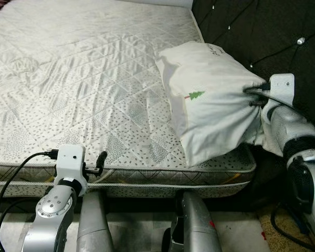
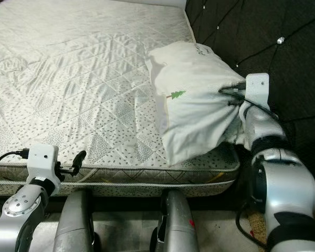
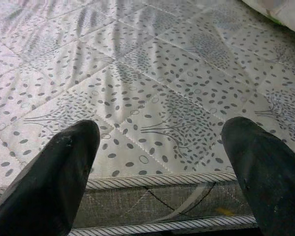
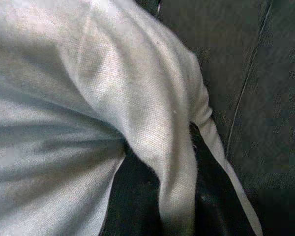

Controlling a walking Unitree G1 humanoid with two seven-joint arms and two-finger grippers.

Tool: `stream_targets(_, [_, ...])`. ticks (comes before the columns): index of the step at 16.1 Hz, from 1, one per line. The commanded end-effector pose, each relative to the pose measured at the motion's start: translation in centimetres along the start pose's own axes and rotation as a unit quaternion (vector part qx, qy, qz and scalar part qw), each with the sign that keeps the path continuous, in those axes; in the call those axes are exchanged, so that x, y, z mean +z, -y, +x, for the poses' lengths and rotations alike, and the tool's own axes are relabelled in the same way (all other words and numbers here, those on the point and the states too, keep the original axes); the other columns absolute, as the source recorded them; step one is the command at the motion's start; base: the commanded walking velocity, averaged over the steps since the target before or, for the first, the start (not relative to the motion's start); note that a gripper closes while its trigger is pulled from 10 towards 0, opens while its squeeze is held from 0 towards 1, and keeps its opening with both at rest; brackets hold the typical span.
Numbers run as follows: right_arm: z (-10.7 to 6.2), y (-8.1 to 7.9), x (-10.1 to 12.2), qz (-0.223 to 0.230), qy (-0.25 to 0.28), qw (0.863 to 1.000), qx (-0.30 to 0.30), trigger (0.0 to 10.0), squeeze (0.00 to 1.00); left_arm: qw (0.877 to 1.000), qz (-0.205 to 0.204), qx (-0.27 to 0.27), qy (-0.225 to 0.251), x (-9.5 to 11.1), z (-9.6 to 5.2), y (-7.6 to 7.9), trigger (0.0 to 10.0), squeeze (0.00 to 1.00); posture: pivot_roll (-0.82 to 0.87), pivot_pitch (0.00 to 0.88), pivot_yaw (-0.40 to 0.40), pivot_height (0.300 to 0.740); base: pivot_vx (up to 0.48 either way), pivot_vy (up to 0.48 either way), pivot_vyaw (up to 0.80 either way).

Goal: Clean up the room

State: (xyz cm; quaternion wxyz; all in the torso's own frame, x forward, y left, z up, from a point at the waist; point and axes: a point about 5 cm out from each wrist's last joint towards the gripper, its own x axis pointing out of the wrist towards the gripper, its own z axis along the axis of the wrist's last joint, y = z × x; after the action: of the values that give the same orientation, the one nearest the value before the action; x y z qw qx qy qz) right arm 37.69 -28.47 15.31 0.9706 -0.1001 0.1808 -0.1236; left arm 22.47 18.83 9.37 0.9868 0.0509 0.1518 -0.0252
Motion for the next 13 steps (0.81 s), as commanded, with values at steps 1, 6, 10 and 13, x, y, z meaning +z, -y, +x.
stream_targets(1, [-0.2, 1.8, -0.5, -0.006, 0.002, 1.000, -0.021, 0.0, 0.00, 1.000, 0.000, 0.002, -0.003, -0.2, 0.1, -0.1, 10.0, 0.00, 0.13, 0.012, -0.130, 0.558, 0.000, 0.000, 0.00])
stream_targets(6, [-1.1, -2.3, -7.7, -0.001, -0.082, 0.993, 0.080, 0.0, 0.00, 1.000, 0.010, -0.003, -0.001, 0.1, 0.8, -0.2, 10.0, 0.00, 0.12, 0.000, -0.105, 0.558, 0.000, 0.000, 0.00])
stream_targets(10, [-1.7, -6.1, -8.1, -0.081, -0.064, 0.974, 0.201, 0.0, 0.00, 1.000, 0.015, -0.009, 0.003, 0.4, 1.2, 0.0, 10.0, 0.00, 0.11, 0.000, -0.096, 0.558, 0.000, 0.000, 0.00])
stream_targets(13, [-0.8, -4.0, -5.8, -0.133, -0.040, 0.982, 0.125, 0.0, 0.00, 1.000, 0.015, -0.006, 0.006, 0.4, 1.3, 0.0, 10.0, 0.00, 0.11, 0.000, -0.102, 0.558, 0.000, 0.000, 0.00])
